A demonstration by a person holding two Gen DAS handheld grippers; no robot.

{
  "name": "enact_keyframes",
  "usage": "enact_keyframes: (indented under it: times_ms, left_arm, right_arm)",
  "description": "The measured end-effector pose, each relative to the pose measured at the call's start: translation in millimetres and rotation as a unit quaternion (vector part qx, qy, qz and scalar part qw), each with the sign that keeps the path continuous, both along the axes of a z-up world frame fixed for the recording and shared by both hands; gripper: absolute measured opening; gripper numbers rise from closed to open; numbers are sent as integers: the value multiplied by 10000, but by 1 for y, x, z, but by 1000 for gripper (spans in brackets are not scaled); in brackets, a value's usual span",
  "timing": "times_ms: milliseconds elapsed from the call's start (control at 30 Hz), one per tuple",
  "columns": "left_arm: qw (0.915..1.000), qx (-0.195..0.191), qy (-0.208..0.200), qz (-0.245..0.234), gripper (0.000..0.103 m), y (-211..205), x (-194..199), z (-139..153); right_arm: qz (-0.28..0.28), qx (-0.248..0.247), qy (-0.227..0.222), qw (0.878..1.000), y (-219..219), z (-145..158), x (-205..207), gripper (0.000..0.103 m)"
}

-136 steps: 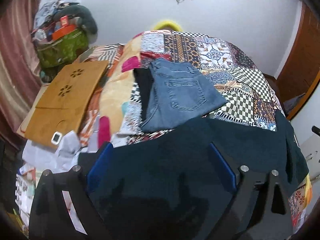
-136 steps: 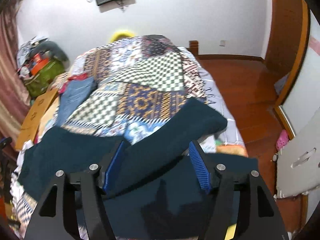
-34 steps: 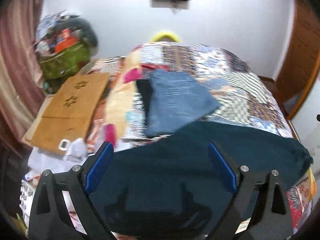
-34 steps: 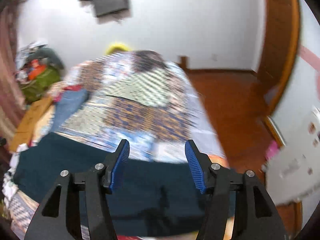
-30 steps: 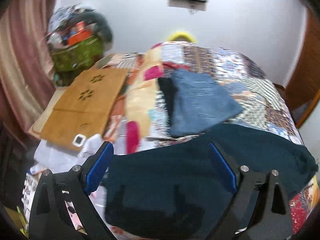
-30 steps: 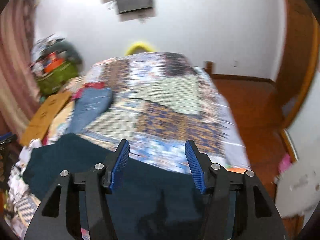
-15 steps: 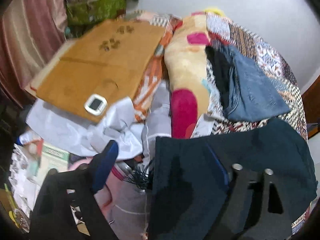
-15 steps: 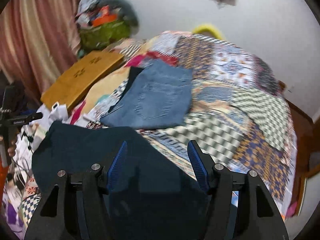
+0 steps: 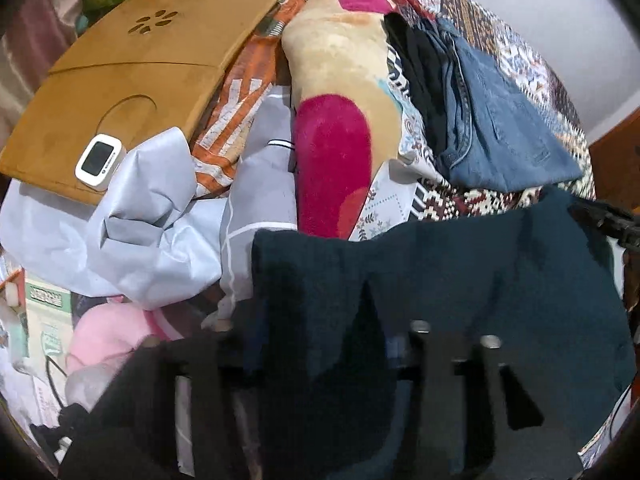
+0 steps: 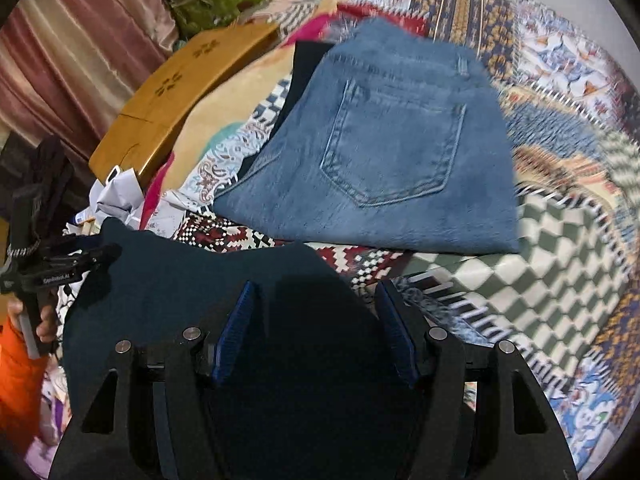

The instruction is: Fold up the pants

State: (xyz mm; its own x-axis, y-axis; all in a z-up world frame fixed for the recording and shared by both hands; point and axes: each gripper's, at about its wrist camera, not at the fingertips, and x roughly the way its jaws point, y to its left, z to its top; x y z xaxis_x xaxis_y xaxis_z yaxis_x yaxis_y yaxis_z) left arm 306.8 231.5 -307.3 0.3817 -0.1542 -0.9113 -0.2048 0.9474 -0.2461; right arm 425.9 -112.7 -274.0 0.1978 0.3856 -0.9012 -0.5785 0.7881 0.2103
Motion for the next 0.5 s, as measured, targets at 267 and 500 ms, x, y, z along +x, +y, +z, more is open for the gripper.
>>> enact_keyframes:
  times_ms: [267, 500]
  left_arm:
    - [9910, 1215, -509, 219, 36, -8, -3, 25]
    - [9889, 1464, -243, 64, 40, -8, 16, 21]
  right_arm:
    - [402, -292, -608, 9969, 16, 1, -16, 7]
    - [121, -577, -1091, 9923, 15, 15, -15, 6]
